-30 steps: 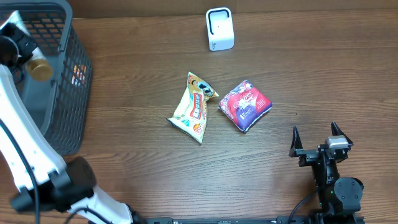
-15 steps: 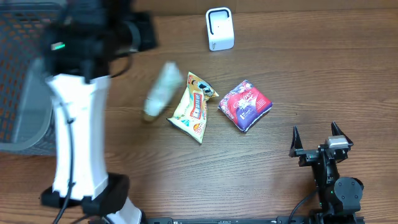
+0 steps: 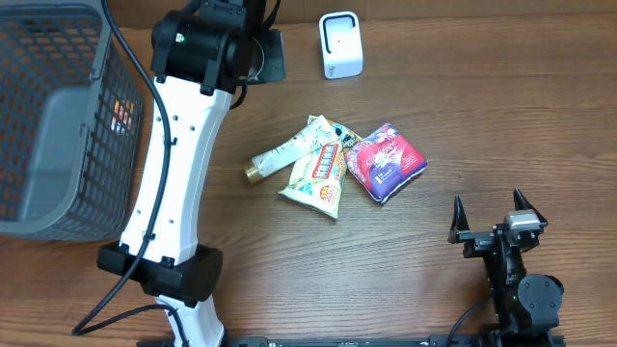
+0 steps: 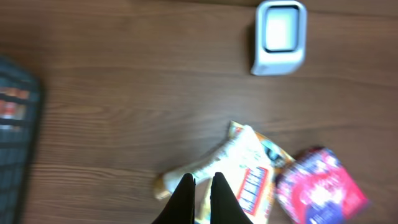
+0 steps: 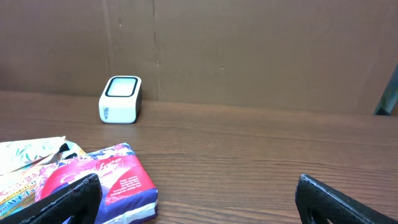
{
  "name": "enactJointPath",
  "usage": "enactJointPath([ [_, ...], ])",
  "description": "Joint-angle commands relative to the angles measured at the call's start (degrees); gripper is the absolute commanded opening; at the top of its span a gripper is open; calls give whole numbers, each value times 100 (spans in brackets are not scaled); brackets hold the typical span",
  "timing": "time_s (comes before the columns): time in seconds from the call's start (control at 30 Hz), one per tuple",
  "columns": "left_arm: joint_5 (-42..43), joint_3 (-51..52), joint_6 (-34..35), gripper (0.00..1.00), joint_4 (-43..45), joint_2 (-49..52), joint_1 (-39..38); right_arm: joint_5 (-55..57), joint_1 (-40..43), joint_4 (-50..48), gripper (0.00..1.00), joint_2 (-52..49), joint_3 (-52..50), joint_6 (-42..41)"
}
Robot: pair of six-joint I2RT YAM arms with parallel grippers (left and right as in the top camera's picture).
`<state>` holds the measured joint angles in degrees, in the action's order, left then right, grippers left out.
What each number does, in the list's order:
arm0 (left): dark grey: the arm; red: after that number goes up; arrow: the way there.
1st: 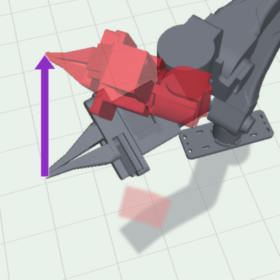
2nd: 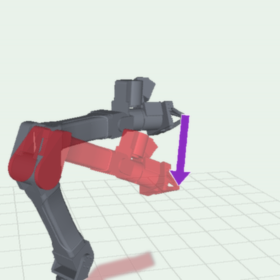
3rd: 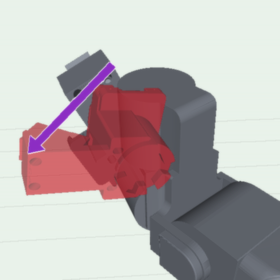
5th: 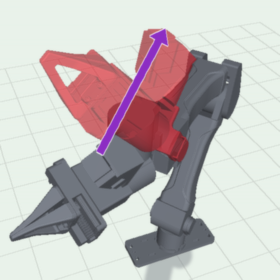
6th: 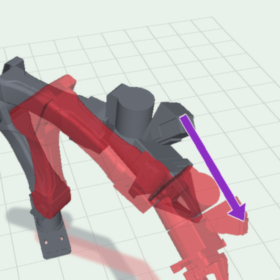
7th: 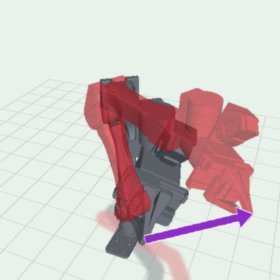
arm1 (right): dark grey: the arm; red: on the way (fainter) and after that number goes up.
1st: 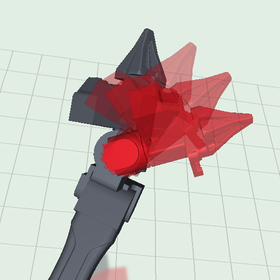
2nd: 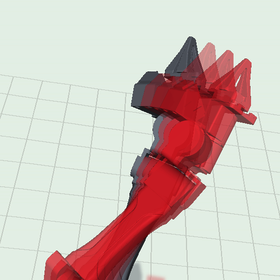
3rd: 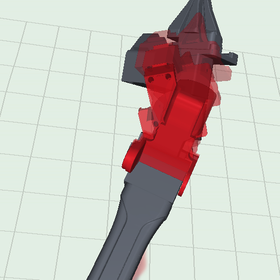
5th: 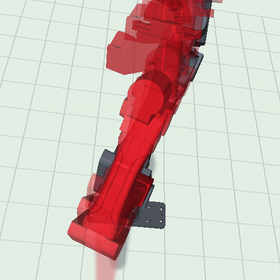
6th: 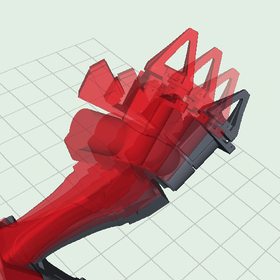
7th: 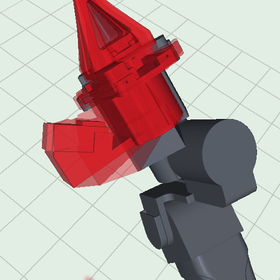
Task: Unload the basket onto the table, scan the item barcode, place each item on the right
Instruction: 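Grasp the white Pantene tube, carry it to the table centre, release, then reach the left gripper back into the basket toward the orange pack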
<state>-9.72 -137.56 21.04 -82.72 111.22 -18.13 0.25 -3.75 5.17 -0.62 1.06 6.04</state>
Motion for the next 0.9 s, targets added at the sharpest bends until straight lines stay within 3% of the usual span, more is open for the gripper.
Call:
enactJointPath([
  [0.0,-1276,-463,-22,8,63,-79,192,11,28,-35,100,46,-59,20],
  [0.13,-1475,-1204,-197,20,22,-234,743,11,28,-35,100,46,-59,22],
  [0.23,-1405,-1558,-170,44,20,-291,1508,11,28,-35,100,46,-59,22],
  [0.3,-1220,-1617,-170,72,81,-291,2096,11,28,-35,100,46,-59,20],
  [0.33,-1106,-1615,-175,81,127,-289,2371,9,28,-35,100,46,-59,22],
  [0.5,-295,-1515,-155,100,358,-66,3823,9,28,-35,100,46,-59,22],
  [0.67,446,-1506,-155,99,544,601,4850,9,28,-35,100,46,-59,22],
  [0.87,828,-1506,-164,93,304,1561,5226,9,28,-35,100,46,-59,20],
])
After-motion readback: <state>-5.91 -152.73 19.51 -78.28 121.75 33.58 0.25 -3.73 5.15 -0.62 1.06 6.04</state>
